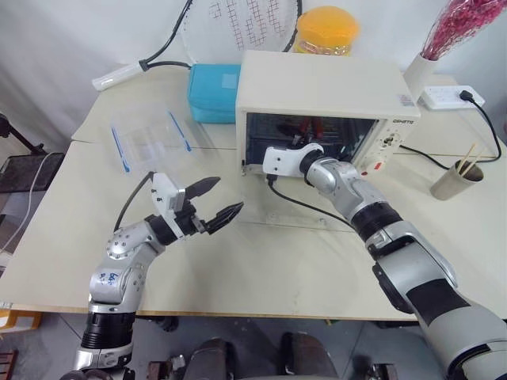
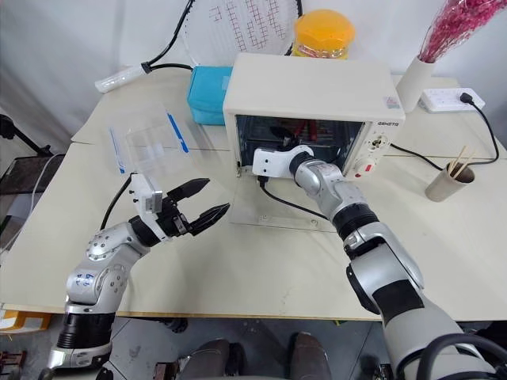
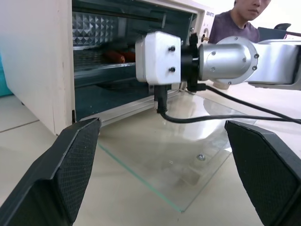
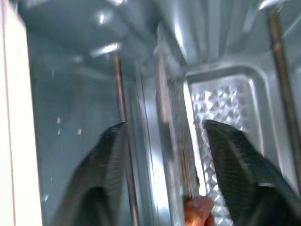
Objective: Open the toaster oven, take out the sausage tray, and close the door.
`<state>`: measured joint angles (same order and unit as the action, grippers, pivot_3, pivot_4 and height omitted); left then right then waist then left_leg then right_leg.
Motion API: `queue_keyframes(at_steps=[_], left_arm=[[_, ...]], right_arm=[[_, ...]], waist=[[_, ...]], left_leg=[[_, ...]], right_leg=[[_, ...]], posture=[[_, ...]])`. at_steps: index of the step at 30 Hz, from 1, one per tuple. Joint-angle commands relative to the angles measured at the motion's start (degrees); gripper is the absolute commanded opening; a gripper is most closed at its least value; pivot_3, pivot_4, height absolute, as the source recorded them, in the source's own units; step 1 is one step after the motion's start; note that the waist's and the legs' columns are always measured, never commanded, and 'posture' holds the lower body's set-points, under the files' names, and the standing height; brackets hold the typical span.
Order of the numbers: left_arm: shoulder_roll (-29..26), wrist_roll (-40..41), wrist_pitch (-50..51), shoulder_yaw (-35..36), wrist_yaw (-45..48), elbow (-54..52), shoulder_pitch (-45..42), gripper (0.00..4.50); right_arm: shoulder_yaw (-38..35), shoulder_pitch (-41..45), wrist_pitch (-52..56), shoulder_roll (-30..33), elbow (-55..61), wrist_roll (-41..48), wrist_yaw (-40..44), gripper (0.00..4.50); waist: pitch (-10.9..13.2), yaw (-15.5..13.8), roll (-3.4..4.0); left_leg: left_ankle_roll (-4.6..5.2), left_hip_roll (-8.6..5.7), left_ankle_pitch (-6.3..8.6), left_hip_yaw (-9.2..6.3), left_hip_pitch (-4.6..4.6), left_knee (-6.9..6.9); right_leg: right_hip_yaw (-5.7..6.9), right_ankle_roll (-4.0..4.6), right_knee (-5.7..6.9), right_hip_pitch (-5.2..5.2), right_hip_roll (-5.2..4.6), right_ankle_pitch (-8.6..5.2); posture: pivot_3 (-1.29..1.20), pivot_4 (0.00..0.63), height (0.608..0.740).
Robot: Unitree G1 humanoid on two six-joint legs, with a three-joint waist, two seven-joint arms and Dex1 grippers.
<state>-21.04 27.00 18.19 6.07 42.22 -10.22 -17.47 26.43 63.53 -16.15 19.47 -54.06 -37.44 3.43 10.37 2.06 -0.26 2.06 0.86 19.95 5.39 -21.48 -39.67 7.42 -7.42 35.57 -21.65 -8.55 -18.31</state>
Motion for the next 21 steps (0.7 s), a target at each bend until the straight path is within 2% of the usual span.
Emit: queue_keyframes(at_steps=[1,5,9,16,21], left_arm=[[0.21,0.98,-1.09,-0.83,1.51,0.89,-2.72,4.50],[1.50,-0.47,-3.47,-2.74,3.99,8.24,-10.23,4.50],[3.26,-1.77,-6.63,-3.47,5.51,17.44,-17.92,4.50],[6.92,-5.29,-16.37,-2.06,5.39,40.36,-33.39,4.50],[6.75,-5.44,-19.63,-0.26,6.41,48.76,-38.89,4.50]], right_arm=[[-0.01,2.05,-0.33,0.13,-0.11,-0.94,-2.37,1.37],[0.19,3.22,-0.08,0.00,-1.26,-1.78,-3.56,0.02],[0.02,4.15,-0.13,-0.03,-1.81,-2.35,-4.64,0.02],[-0.35,4.69,-1.73,0.49,0.77,-2.56,-4.79,0.02],[-0.68,2.55,-2.73,1.77,6.77,-2.16,-2.53,0.02]], waist=[[0.01,0.08,0.01],[0.02,-0.07,0.02],[0.02,0.02,0.02],[0.02,0.06,0.01],[0.03,0.16,0.00]], left_leg=[[0.00,0.00,0.00,0.00,0.00,0.01],[-0.02,0.00,-0.01,0.01,0.01,0.03],[-0.05,-0.01,-0.06,0.02,-0.03,0.01],[-0.07,-0.01,-0.09,0.01,-0.08,0.07],[-0.05,-0.03,-0.11,0.01,-0.35,0.14]], right_leg=[[0.00,0.00,0.00,0.00,0.00,0.00],[0.01,0.01,0.00,0.00,0.01,0.00],[0.02,0.00,-0.02,0.00,0.02,0.00],[0.10,0.00,-0.01,-0.06,0.04,0.00],[0.15,0.00,0.01,-0.41,0.03,0.00]], posture=[[0.00,0.150,0.740],[0.00,0.150,0.740],[0.00,0.150,0.740],[0.00,0.150,0.740],[0.00,0.150,0.740]])
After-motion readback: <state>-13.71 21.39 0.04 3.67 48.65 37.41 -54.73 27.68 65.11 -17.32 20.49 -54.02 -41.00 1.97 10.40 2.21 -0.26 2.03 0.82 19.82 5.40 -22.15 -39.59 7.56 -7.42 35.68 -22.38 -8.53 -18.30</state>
